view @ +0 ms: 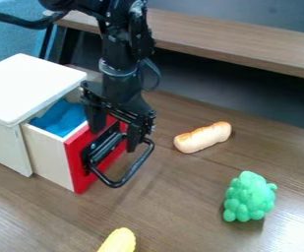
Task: Close the drawer
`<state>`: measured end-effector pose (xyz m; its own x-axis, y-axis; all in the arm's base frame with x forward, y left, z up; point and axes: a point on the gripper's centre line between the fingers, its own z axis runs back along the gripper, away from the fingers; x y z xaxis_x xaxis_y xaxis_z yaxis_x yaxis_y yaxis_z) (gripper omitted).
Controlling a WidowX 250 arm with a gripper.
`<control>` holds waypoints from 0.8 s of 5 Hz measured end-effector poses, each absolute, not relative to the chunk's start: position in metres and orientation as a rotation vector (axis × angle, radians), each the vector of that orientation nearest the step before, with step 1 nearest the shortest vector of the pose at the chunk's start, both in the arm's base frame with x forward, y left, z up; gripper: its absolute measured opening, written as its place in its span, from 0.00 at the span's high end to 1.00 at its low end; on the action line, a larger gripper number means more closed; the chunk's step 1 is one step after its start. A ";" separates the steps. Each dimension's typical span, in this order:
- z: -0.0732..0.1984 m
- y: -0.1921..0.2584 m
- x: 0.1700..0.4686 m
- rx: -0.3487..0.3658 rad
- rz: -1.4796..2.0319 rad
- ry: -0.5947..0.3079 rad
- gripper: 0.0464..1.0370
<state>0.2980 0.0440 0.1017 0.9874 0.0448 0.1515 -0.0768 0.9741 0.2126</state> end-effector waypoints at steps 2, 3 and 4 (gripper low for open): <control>0.094 0.079 0.287 0.377 0.124 -0.076 0.04; 0.084 0.088 0.283 0.439 0.121 -0.037 0.04; 0.080 0.091 0.278 0.463 0.109 -0.026 0.04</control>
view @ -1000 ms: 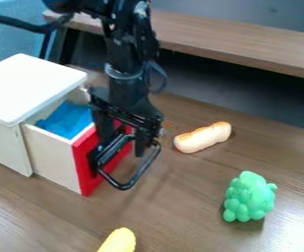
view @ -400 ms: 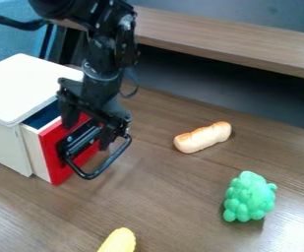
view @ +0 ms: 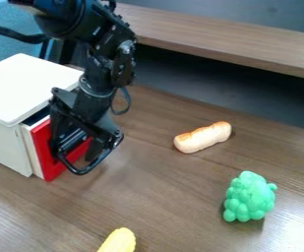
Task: Close the drawer
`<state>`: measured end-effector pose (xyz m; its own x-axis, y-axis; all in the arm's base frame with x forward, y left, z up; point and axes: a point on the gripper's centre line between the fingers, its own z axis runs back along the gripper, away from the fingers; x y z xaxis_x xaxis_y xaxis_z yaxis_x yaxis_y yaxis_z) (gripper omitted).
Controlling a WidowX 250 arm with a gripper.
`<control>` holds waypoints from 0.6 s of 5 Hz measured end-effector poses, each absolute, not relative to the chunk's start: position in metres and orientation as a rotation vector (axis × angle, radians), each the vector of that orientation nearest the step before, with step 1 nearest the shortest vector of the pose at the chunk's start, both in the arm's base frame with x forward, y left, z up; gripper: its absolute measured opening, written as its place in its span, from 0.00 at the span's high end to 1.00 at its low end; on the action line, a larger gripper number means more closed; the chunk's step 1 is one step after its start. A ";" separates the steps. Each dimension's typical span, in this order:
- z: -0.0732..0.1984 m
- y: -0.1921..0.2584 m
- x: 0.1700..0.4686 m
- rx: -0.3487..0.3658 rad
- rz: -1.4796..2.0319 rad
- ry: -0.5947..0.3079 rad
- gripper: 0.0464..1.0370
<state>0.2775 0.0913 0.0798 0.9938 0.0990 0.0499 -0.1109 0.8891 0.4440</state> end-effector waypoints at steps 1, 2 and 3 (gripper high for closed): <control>0.082 0.097 0.277 0.502 0.118 -0.030 0.04; 0.085 0.098 0.277 0.538 0.117 -0.030 0.04; 0.087 0.102 0.275 0.572 0.121 -0.022 0.04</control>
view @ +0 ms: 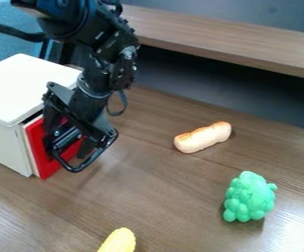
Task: Close the drawer
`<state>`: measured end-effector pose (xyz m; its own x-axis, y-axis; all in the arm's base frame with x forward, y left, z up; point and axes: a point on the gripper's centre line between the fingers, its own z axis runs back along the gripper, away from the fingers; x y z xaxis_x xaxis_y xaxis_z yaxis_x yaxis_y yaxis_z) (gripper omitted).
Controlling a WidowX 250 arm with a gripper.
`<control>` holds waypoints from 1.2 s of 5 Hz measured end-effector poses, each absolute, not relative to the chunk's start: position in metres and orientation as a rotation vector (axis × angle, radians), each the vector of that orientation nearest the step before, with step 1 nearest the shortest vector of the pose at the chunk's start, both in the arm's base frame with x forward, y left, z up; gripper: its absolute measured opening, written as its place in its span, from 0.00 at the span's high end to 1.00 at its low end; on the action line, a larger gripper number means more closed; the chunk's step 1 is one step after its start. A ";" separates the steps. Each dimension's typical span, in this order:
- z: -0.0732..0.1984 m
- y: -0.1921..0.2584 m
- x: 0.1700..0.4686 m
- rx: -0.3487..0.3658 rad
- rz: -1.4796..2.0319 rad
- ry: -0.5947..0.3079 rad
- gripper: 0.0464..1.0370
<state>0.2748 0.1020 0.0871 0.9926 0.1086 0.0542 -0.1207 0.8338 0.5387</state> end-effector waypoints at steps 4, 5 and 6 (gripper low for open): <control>0.084 0.123 0.267 0.517 0.195 0.003 0.04; 0.079 0.112 0.272 0.462 0.146 -0.015 0.04; 0.074 0.080 0.281 0.414 0.036 -0.037 0.04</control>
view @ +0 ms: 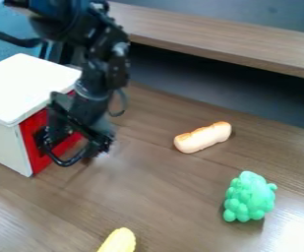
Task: Close the drawer
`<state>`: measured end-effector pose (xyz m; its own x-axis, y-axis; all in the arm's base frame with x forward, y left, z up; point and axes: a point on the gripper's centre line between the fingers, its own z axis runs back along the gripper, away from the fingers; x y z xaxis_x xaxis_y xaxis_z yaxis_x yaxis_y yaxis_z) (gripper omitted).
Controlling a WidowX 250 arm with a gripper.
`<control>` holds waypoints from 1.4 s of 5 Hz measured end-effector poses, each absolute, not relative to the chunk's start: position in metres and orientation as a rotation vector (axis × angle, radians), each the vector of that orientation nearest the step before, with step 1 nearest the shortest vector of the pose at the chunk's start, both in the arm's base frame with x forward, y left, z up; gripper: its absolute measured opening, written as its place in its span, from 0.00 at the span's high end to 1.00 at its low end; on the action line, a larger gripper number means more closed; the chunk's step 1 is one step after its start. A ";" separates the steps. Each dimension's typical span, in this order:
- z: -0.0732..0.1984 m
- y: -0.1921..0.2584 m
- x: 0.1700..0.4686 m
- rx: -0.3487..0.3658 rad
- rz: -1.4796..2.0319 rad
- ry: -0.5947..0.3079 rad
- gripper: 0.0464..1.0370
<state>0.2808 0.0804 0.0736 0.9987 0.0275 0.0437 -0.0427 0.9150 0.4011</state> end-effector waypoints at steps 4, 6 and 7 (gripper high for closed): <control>0.104 -0.011 0.283 0.199 -0.190 -0.157 0.04; 0.127 -0.025 0.283 0.105 -0.246 -0.274 0.04; 0.130 -0.023 0.287 0.091 -0.238 -0.306 0.04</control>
<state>0.2873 -0.0228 0.1303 0.9257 -0.2458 0.2875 0.2181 0.9679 0.1251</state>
